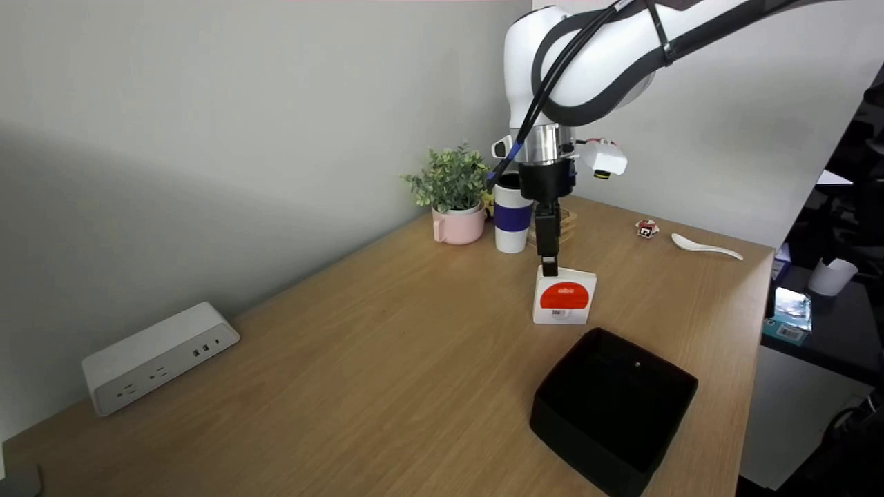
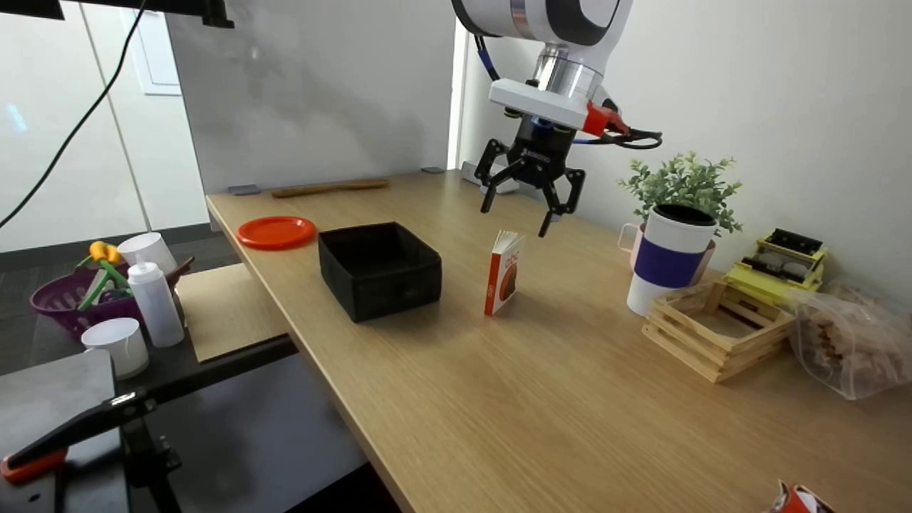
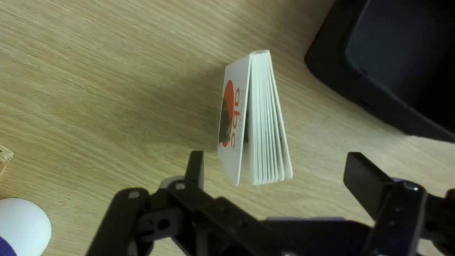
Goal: Put the book in the black bowl
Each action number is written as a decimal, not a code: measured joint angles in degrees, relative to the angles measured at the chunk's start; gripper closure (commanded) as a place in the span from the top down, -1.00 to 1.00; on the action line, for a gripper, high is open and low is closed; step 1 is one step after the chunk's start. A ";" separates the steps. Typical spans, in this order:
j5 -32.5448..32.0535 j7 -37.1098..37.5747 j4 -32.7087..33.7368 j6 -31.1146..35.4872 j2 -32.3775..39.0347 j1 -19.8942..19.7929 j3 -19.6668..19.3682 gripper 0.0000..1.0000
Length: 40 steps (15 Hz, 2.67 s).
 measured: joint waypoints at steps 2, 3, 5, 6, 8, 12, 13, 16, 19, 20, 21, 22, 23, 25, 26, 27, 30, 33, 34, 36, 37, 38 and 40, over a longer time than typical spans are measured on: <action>-1.06 -4.73 0.00 -2.44 0.05 -0.41 0.17 1.00; -1.62 -6.56 0.00 -3.39 0.09 -0.55 0.18 1.00; -2.56 -9.26 0.00 -4.30 0.25 -0.68 0.18 1.00; -2.76 -10.29 0.00 -4.36 0.40 -0.69 0.20 1.00; -2.73 -11.42 0.02 -4.27 0.79 -0.70 0.53 1.00; -2.16 -11.57 0.52 -3.90 2.20 -0.68 2.02 1.00; -2.07 -11.57 0.76 -3.85 2.60 -0.68 2.33 1.00; -1.95 -11.57 1.35 -3.62 3.72 -0.68 2.77 1.00; -1.95 -11.39 1.75 -3.32 4.63 -0.74 2.78 1.00; -1.95 -11.25 1.75 -3.19 4.79 -0.79 2.78 1.00; -1.95 -10.98 1.75 -3.07 4.89 -0.85 2.77 1.00; -1.95 -10.63 1.75 -2.99 4.97 -0.92 2.76 1.00; -1.96 -10.14 1.75 -2.93 5.01 -0.96 2.73 0.51; -1.96 -9.05 1.75 -2.85 5.08 -1.01 2.66 0.32; -1.96 -8.35 1.75 -2.79 5.10 -1.04 2.63 0.19; -1.96 -7.60 1.75 -2.71 5.11 -1.06 2.61 0.04; -1.96 -5.64 1.75 -2.36 5.11 -1.09 2.51 -0.37; -1.96 -4.52 1.75 -2.17 5.12 -1.09 2.43 -0.81; -1.96 -4.26 1.75 -2.12 5.12 -1.09 2.42 -0.93; -1.97 -3.59 1.75 -1.95 5.12 -1.09 2.42 -1.00; -1.96 -3.05 1.75 -1.74 5.12 -1.09 2.42 -0.94; -1.96 -2.45 1.75 -1.41 5.12 -1.09 2.42 -0.93; -1.94 -0.36 1.76 -0.32 5.05 -1.10 2.40 -0.93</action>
